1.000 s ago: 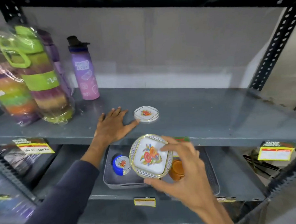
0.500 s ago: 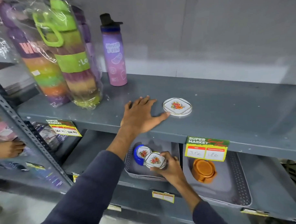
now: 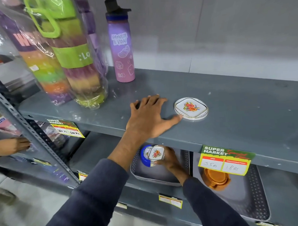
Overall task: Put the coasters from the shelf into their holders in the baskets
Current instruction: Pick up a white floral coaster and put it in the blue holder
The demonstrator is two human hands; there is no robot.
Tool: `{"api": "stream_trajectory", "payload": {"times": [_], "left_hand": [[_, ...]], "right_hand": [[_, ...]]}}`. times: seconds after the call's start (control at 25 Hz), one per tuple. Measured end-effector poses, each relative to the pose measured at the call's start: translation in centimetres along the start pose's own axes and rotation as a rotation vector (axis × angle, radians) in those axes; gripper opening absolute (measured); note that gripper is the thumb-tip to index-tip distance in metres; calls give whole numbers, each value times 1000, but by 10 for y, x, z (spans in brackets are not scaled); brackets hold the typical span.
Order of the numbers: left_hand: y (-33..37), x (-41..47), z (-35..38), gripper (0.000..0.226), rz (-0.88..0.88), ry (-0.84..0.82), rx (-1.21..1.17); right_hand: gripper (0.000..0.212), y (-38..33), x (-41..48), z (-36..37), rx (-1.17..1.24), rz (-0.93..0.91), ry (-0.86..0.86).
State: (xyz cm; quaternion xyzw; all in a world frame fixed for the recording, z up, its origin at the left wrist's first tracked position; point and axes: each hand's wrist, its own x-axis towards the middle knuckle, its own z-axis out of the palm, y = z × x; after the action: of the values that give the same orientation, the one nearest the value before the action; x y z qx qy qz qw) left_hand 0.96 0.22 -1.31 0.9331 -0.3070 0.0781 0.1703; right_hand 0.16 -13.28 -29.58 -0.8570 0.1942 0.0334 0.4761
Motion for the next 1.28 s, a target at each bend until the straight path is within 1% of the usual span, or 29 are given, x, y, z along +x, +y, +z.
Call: {"api": "stream_trajectory", "payload": {"times": [0.12,0.2,0.24,0.32,0.48,0.56,0.68,0.96,1.12,1.16,1.2,1.24,1.28], "left_hand": [[1,-1,-1,83,0,9,1],[2,-1,-2,83,-2,9,4],[2,-1,-2,83,-3,8,6],[3,0,-2,83,-6,3,7],[3,-1,-2,83,-16,3,10],[3,0,-2,83,-15,-5,13],[4,-1,-3,84,-16,-11,16],[4,-1,-4,85,-18,-33,26],[4,-1,-5,85,-13,-32,16],[4,-2,-5,85,-9,-25,13],[4,-2,-5,84,-6,-17,8],[4,-3,-5,83,-4,-11,4],[4,-2,-4,83,-2,-6,0]], "right_hand": [[81,-3,1,8,34,-5,-58],[78,1,6,20,66,3,-57],[80,15,20,30,57,15,-50],[88,21,30,41,17,60,-29],[104,-22,-3,37,14,85,9],[109,-32,-8,40,-64,83,17],[101,-37,-11,45,-233,43,52],[108,-29,-18,37,-317,45,11],[118,-35,-37,24,-333,17,-45],[117,-41,-47,20,-318,-14,-41],[109,-49,-61,14,-286,-68,-30],[96,-59,-81,7,-230,-153,-12],[76,-71,-105,-4,-167,-269,17]]}}
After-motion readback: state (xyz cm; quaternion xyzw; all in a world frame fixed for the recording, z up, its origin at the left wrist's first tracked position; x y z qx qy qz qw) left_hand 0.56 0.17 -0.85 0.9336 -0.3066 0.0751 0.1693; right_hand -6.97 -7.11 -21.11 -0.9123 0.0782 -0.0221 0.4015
